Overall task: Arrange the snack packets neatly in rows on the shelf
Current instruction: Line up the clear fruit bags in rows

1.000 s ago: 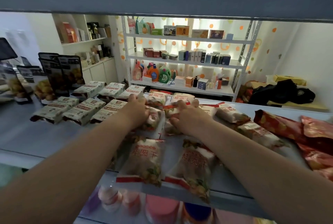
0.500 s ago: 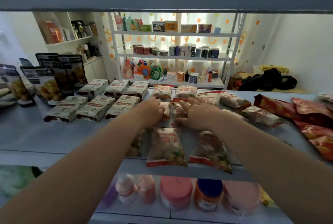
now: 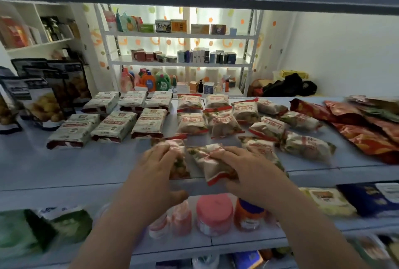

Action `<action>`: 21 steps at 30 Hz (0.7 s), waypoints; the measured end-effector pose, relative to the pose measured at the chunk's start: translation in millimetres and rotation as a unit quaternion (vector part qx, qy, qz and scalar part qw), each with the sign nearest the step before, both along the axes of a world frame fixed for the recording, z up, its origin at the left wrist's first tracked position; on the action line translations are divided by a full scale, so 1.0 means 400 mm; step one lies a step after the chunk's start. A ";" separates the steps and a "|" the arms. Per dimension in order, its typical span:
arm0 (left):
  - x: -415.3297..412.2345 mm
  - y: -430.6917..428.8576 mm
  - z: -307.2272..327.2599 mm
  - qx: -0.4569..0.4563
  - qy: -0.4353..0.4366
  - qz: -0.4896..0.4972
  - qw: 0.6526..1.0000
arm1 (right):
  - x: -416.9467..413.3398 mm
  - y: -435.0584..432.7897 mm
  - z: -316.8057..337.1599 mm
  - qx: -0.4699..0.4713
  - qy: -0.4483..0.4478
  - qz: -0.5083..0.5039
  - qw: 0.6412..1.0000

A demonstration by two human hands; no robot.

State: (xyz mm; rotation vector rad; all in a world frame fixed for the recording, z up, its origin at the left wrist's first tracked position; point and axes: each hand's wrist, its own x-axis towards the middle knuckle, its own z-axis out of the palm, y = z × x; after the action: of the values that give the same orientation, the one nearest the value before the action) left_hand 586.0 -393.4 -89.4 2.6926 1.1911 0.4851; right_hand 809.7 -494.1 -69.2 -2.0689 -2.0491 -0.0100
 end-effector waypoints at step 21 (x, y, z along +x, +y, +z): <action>0.100 -0.035 -0.010 0.094 -0.055 -0.010 0.994 | 0.025 -0.044 -0.025 0.098 -0.052 -0.149 0.983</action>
State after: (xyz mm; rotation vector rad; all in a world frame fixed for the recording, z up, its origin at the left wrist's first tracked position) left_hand 626.1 -407.5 -93.5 2.7856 1.1417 0.7697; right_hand 819.8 -511.5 -79.2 -2.2659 -1.6932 -0.3612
